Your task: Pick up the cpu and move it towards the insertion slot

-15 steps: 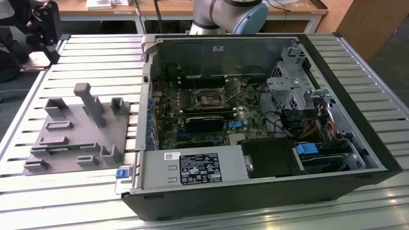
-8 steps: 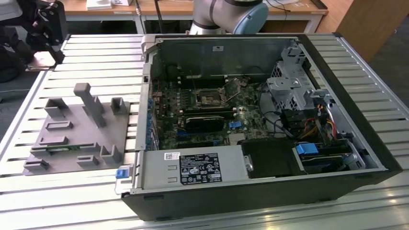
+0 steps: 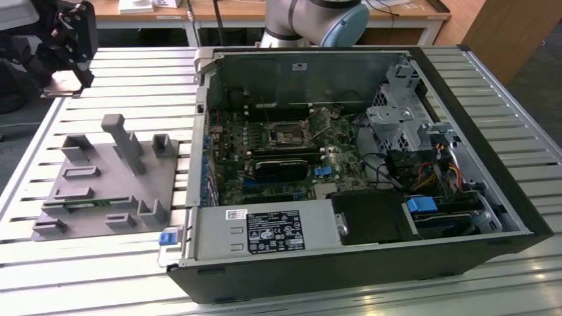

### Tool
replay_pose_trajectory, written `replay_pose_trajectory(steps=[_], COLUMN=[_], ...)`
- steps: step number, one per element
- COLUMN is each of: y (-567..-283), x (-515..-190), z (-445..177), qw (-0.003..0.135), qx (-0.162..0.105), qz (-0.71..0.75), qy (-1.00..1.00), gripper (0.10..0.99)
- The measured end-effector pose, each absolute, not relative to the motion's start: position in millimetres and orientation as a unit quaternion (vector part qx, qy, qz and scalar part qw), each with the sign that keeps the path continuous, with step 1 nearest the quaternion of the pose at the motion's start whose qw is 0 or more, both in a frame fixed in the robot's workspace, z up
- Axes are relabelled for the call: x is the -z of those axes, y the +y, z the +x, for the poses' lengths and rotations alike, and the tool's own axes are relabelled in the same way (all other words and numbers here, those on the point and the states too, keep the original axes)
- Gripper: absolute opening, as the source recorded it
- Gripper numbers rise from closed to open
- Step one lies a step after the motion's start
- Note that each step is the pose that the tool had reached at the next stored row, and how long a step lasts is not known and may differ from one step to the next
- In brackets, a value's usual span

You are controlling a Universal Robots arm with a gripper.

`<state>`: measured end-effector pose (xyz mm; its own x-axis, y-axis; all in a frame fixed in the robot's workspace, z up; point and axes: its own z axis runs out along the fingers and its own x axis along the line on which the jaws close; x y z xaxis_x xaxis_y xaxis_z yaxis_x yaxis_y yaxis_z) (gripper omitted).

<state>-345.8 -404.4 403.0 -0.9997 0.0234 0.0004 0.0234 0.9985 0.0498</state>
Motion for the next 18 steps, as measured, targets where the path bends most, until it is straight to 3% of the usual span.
replay_pose_trajectory(steps=[18], y=[-404.4], x=[-403.0], z=[-332.2], qw=[0.000], qx=[-0.025], qz=[0.012], qy=[1.000], gripper=[0.537])
